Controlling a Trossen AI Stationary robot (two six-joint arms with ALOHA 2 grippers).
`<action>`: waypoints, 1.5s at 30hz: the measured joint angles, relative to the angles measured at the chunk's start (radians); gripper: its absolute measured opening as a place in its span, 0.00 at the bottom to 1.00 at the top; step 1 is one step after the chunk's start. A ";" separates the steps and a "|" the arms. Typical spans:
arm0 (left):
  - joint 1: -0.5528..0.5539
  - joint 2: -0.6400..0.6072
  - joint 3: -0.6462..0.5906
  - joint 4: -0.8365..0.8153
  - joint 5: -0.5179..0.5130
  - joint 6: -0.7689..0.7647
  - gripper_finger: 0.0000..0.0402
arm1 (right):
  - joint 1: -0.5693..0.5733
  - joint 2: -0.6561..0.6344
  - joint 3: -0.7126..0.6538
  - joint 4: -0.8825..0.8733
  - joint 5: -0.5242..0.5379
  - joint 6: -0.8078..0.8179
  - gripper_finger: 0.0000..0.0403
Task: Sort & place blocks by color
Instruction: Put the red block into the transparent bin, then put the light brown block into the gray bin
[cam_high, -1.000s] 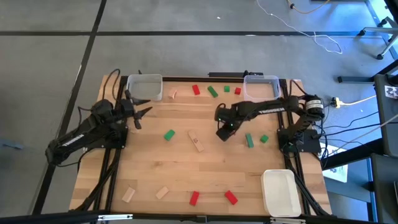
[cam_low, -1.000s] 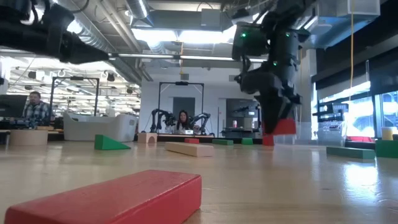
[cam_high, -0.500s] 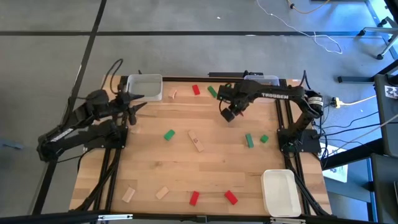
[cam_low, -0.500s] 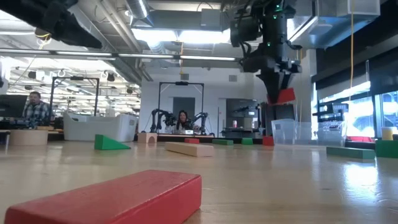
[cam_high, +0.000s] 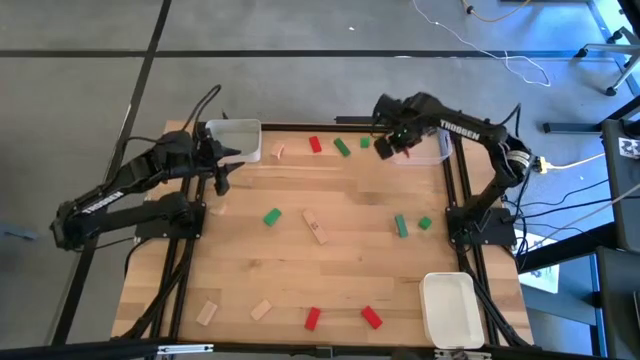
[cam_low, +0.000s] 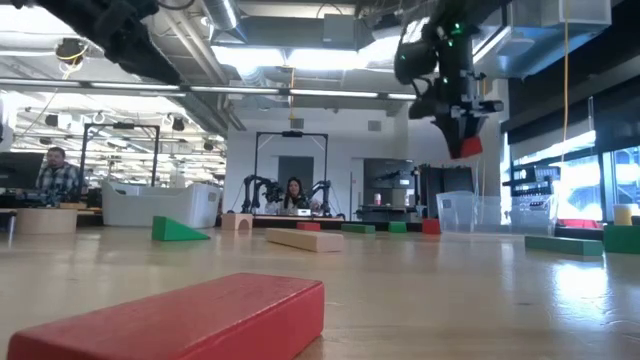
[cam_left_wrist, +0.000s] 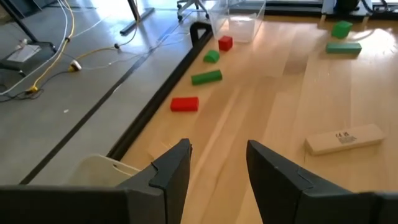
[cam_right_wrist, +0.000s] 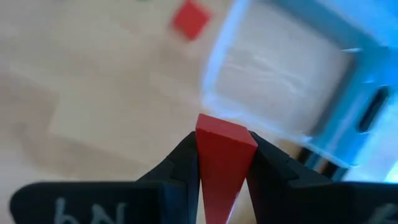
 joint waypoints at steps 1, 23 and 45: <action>0.000 0.007 0.004 0.008 0.000 0.000 0.37 | -0.030 0.002 -0.006 0.009 0.001 -0.017 0.23; 0.000 0.014 0.005 0.063 -0.049 0.000 0.37 | -0.241 0.015 -0.251 0.331 -0.132 -0.179 0.23; 0.000 0.014 0.005 0.068 -0.069 0.000 0.37 | -0.240 0.015 -0.215 0.382 -0.105 -0.185 0.33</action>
